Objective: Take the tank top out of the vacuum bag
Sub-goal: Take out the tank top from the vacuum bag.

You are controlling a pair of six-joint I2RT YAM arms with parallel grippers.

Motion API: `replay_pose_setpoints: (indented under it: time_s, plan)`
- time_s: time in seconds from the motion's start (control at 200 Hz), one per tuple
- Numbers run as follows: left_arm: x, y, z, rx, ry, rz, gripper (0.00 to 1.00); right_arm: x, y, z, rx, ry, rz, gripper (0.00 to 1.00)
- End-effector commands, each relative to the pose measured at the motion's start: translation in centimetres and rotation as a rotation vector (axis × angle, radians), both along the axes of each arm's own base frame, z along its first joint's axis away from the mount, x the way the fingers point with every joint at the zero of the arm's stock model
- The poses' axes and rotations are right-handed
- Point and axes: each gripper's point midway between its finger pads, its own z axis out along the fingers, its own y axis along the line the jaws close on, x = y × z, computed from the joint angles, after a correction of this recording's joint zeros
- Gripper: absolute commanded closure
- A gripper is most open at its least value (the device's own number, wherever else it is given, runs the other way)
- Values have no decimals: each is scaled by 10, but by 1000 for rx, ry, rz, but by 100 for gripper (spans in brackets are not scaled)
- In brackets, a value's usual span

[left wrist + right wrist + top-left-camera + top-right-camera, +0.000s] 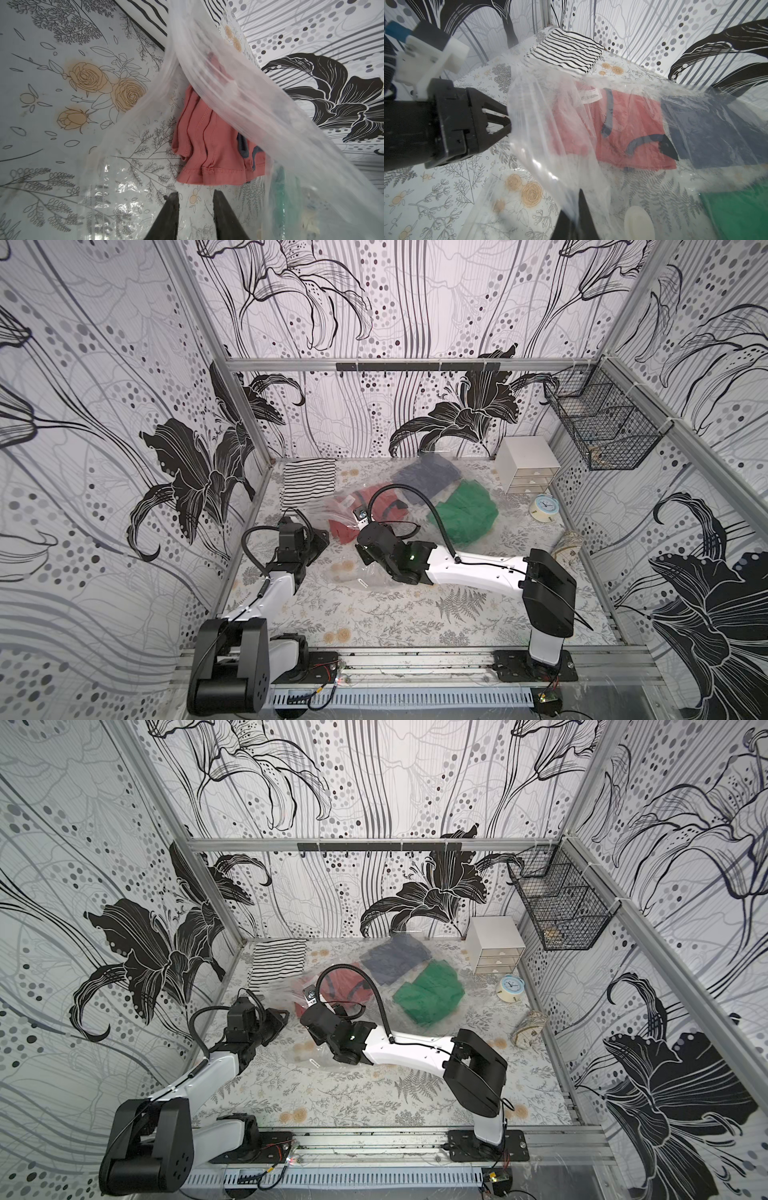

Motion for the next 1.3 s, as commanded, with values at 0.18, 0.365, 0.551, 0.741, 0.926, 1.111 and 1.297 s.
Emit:
replay_pose_setpoints:
  time_s: [0.18, 0.365, 0.551, 0.741, 0.926, 1.111, 1.297]
  plan:
    - [36, 11, 4, 90, -120, 20, 48, -2, 1, 22, 67, -35, 3, 100]
    - [49, 9, -14, 94, -92, 10, 43, -2, 0, 23, 72, -36, 2, 100]
    - [61, 9, -22, 111, -94, 0, 37, -2, 1, 19, 68, -34, 3, 100]
    - [70, 8, -43, 124, -38, -5, 32, -4, 3, 21, 78, -32, 15, 100]
    - [76, 1, -58, 119, -18, -18, 32, -6, 4, 23, 69, -45, 17, 100]
    - [80, -6, -68, 97, -23, -35, 34, -6, 5, 22, 72, -45, 20, 100]
    - [88, -20, -73, 84, -28, -70, 39, -7, 6, 21, 73, -40, 23, 100]
